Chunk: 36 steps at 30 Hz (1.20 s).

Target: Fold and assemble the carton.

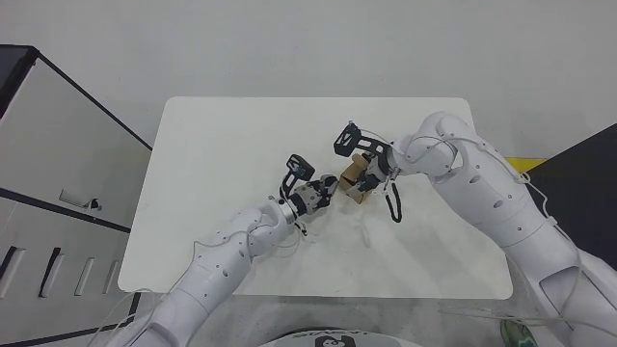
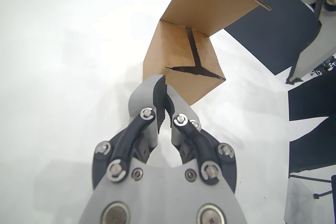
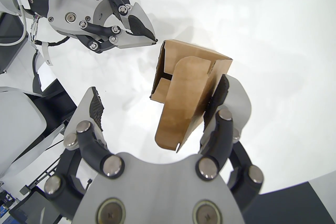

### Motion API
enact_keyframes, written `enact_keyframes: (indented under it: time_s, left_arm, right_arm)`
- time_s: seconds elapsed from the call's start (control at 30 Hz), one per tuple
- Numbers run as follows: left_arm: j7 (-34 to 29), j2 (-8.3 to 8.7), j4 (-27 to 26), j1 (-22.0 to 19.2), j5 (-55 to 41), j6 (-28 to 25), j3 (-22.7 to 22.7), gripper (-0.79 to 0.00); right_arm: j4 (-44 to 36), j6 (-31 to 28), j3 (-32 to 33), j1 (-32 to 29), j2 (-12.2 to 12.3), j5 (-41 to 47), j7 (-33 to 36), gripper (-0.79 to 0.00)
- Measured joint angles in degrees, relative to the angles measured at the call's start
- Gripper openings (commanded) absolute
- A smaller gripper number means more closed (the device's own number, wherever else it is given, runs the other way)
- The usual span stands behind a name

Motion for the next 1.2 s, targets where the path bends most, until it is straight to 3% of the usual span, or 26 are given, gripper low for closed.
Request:
enact_keyframes:
  time_s: [0.47, 0.9, 1.03, 1.1, 1.13, 1.2]
  left_arm:
    - [-0.25, -0.64, 2.84, -1.72, -2.31, -1.50, 0.77, -0.785]
    - [0.06, -0.74, 2.78, -1.21, -2.93, -2.19, 0.85, -0.785]
    - [-0.11, -0.77, 2.55, -1.12, -2.94, -2.21, 0.95, -0.785]
    - [-0.14, -0.80, 2.50, -1.11, -2.96, -2.21, 1.03, -0.785]
    - [-0.14, -0.82, 2.50, -1.11, -2.98, -2.21, 1.07, -0.785]
    - [-0.14, -0.87, 2.53, -1.15, -3.00, -2.30, 1.18, -0.785]
  right_arm:
    - [0.26, -0.88, 1.20, -0.84, 0.34, 1.03, -1.74, 0.000]
    - [-0.06, -1.54, 3.77, -1.27, 1.32, 3.76, 0.63, -0.003]
    - [0.74, -2.70, 3.97, -1.02, 1.44, 6.12, 1.79, -0.197]
    - [1.30, -3.34, 4.08, -0.83, 1.48, 7.59, 2.29, -0.243]
    - [1.50, -3.52, 4.07, -0.72, 1.50, 7.97, 2.54, -0.302]
    - [1.81, -3.86, 3.90, -0.48, 1.52, 8.62, 3.13, -0.323]
